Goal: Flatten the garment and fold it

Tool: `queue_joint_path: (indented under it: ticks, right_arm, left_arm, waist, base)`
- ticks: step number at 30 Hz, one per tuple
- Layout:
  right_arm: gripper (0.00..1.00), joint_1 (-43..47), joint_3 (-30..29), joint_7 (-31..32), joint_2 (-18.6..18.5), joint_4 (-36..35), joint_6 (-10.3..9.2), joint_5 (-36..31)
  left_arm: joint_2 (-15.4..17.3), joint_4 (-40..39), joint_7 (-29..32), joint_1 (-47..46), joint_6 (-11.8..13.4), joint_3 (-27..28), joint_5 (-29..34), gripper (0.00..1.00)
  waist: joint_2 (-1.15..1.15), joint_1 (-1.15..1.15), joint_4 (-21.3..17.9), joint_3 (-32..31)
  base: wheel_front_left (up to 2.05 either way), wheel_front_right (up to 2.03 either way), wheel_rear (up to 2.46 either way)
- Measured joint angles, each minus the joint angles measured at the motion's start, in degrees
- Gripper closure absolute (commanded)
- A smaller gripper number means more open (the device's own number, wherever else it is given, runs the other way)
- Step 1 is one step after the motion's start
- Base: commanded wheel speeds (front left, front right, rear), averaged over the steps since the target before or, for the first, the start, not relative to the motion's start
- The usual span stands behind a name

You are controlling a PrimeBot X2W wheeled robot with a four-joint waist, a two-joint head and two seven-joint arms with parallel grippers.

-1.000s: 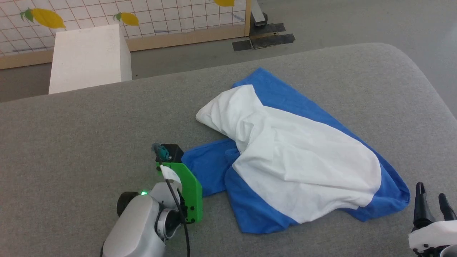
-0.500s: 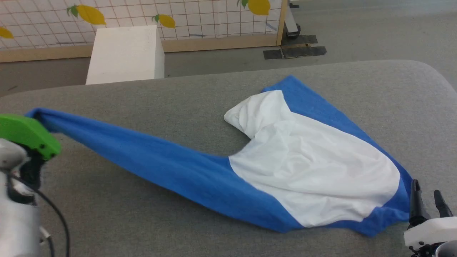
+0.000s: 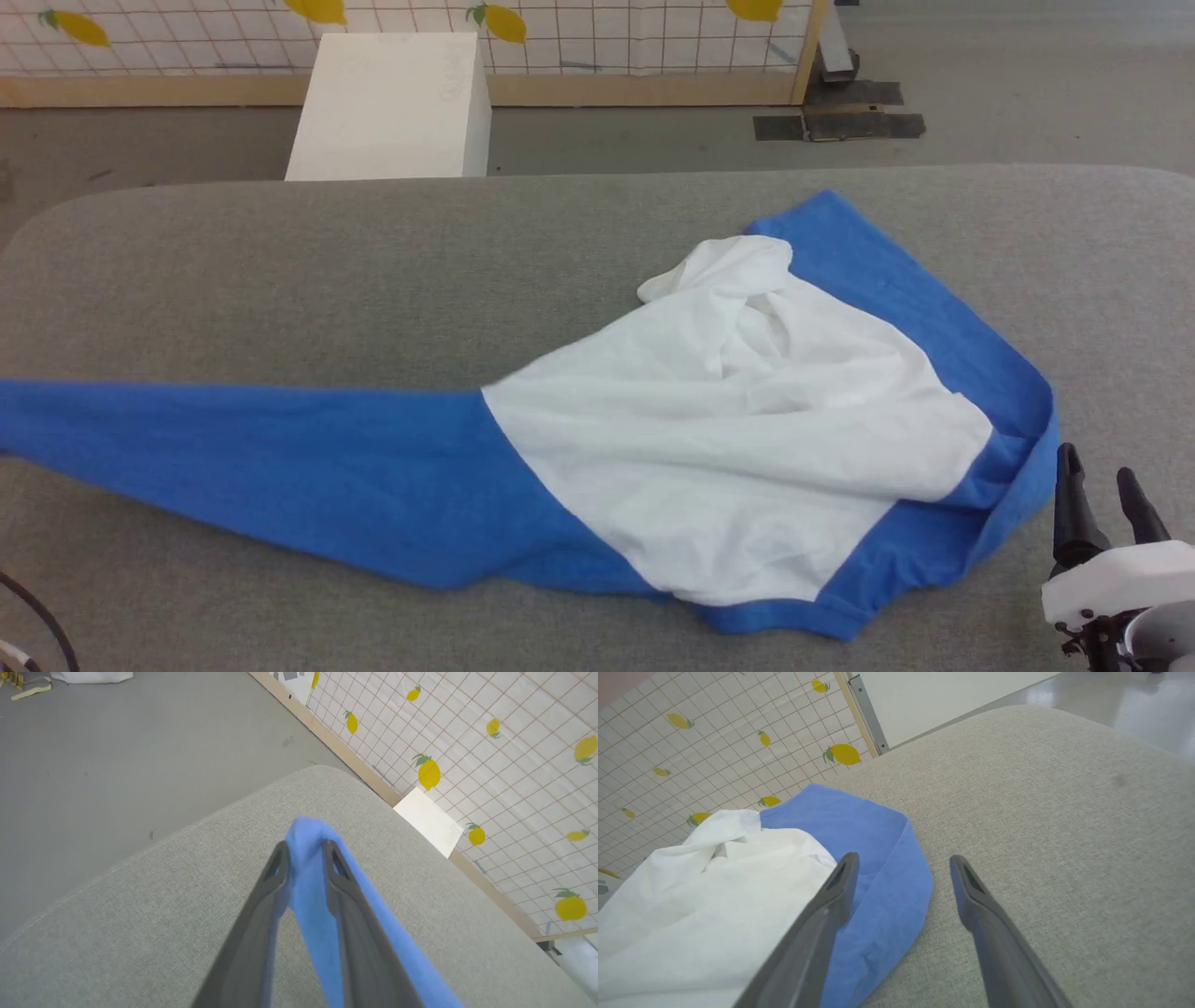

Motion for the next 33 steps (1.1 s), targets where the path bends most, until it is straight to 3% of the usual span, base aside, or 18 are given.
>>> queue_joint_path:
  ticks: [4, 7, 10, 12, 16, 20, 28, 33]
  right_arm:
    - [0.0, 0.2, 0.4, 0.3, 0.0, 0.3, 0.0, 0.0]
    - [0.0, 0.6, 0.8, 1.1, 0.0, 0.3, 0.0, -0.4]
    - [0.0, 1.2, 0.8, 3.6, 0.0, -0.3, 0.0, -2.4]
    - [0.0, 2.2, 0.8, 7.7, 0.0, -0.9, 0.0, -4.5]
    - [0.0, 4.0, 0.2, 18.8, 0.0, -2.9, 0.0, -8.0]
    - [0.0, 4.0, 1.1, 28.9, 0.0, -7.3, 0.0, -10.6]
    - [0.0, 1.6, 5.5, 41.2, 0.0, -10.7, 0.0, -14.3]
    - [0.0, 0.2, 6.3, 42.8, 0.1, -8.9, 0.0, -15.9]
  left_arm:
    - [-1.1, -1.5, -9.4, 0.6, -5.2, 0.1, -0.6, 0.0]
    - [-1.6, -5.4, -20.1, 2.0, -9.8, -1.4, 1.9, 0.0]
    - [-3.6, -9.4, -27.2, 5.6, -12.4, -6.3, 6.6, 0.0]
    - [-6.9, -11.7, -28.9, 9.6, -13.9, -11.1, 9.5, 0.0]
    - [-14.2, -15.1, -29.9, 17.4, -13.6, -19.3, 13.7, 0.0]
    - [-18.5, -15.2, -28.6, 23.1, -13.0, -24.0, 14.9, 0.0]
    - [-21.1, -15.3, -27.4, 25.3, -11.9, -28.5, 14.7, 0.0]
    - [-21.3, -15.3, -26.8, 25.3, -11.8, -29.2, 14.5, 0.0]
  waist:
    - [0.0, 0.0, 0.7, -0.8]
    - [0.0, 0.0, 1.0, -1.8]
    - [0.0, 0.0, 1.1, -2.9]
    - [0.0, 0.0, 1.1, -3.7]
    - [0.0, 0.0, 0.7, -4.6]
    - [0.0, 0.0, 0.0, -4.6]
    - [0.01, 0.0, 0.3, -3.2]
    - [0.0, 0.0, 1.2, -2.4]
  base:
    - [0.0, 0.0, 0.0]
    - [0.0, 0.0, 0.0]
    - [0.0, 0.0, 0.0]
    - [0.0, 0.0, 0.0]
    - [0.0, 0.0, 0.0]
    - [0.0, 0.0, 0.0]
    - [0.0, 0.0, 0.0]
    - [0.0, 0.0, 0.0]
